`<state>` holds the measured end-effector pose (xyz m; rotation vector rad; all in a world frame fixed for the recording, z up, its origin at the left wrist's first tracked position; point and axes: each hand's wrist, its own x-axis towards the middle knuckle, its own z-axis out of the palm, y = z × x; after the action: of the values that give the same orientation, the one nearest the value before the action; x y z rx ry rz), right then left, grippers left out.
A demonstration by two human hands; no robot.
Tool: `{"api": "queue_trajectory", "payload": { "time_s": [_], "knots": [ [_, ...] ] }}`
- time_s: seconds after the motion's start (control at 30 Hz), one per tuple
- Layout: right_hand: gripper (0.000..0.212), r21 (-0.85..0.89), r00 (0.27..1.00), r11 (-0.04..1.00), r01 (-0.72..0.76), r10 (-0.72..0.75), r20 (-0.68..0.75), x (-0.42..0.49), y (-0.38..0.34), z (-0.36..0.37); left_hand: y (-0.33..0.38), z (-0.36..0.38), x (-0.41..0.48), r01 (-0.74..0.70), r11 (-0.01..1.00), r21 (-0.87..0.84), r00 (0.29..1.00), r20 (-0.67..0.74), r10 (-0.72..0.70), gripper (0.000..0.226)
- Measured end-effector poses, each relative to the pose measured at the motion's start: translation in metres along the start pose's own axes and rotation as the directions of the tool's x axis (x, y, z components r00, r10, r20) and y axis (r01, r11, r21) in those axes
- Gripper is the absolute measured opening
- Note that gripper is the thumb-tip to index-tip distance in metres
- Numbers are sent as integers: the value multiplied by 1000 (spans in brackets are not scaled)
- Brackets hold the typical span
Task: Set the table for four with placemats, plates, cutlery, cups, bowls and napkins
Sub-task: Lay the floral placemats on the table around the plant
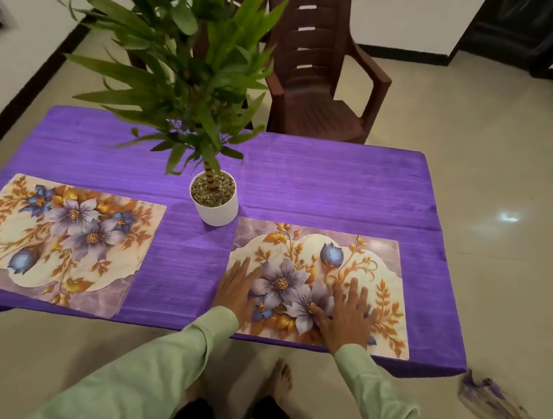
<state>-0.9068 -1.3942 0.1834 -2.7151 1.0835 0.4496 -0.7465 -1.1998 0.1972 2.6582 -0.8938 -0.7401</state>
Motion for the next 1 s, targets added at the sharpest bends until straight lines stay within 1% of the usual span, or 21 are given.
{"api": "queue_trajectory", "payload": {
  "time_s": [0.1,0.17,0.23,0.3,0.4,0.53,0.67,0.77,0.9,1.0],
  "knots": [
    [65,49,985,987,152,-146,-96,4,-42,-8,-32,-19,-4,3,994,-110,995,-96,-14,68],
    [52,158,955,951,265,-237,-177,10,-80,-11,-63,-33,-11,9,968,-252,982,-179,-56,67],
    [47,229,933,907,354,-327,-150,13,-128,-17,-100,-49,-21,27,936,-350,960,-253,-122,65],
    [46,273,898,856,439,-417,-137,14,-177,-21,-135,-65,-30,33,912,-409,933,-315,-175,61],
    [47,321,852,792,520,-506,-133,15,-262,-24,-197,-90,-45,52,883,-467,888,-383,-255,56],
    [49,304,794,744,595,-603,-81,24,-363,-30,-269,-116,-61,131,822,-554,832,-389,-395,54],
    [59,255,793,772,582,-608,31,39,-440,-35,-321,-132,-73,164,773,-613,795,-382,-471,54],
    [64,228,796,789,571,-600,81,50,-476,-37,-345,-142,-80,180,743,-645,773,-374,-512,53],
    [66,218,766,768,602,-633,111,74,-512,-32,-369,-141,-82,242,690,-682,738,-333,-587,57],
    [58,170,750,754,634,-653,101,88,-532,-27,-376,-140,-81,290,665,-688,726,-295,-622,59]
  ]
}}
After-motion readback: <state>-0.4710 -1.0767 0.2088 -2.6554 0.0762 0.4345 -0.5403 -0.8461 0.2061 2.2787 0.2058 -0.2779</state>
